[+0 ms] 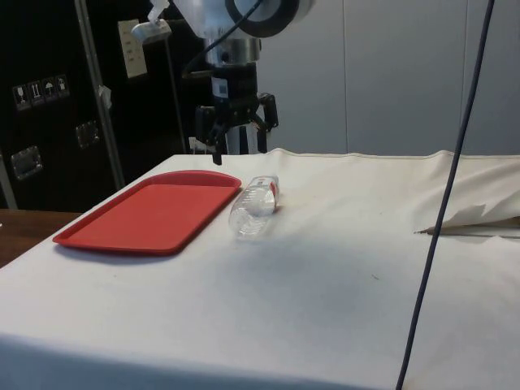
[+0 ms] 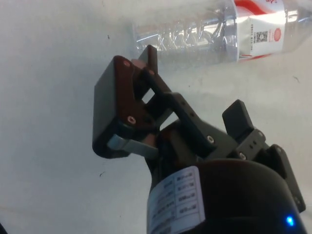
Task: Place the bottle upright on the tray.
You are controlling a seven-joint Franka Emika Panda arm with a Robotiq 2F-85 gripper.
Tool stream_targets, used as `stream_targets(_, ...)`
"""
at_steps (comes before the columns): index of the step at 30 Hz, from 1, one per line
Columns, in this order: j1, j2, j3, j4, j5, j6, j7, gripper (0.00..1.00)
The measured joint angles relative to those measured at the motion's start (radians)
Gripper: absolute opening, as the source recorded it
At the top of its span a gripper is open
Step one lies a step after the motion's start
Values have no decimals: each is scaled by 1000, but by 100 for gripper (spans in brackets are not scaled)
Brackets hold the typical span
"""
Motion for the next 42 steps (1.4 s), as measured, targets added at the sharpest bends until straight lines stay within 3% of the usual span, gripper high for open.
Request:
stream_targets(24,-2,11,-2,0,0,0,169,100)
stream_targets(42,-6,22,-39,13,0,0,214,100)
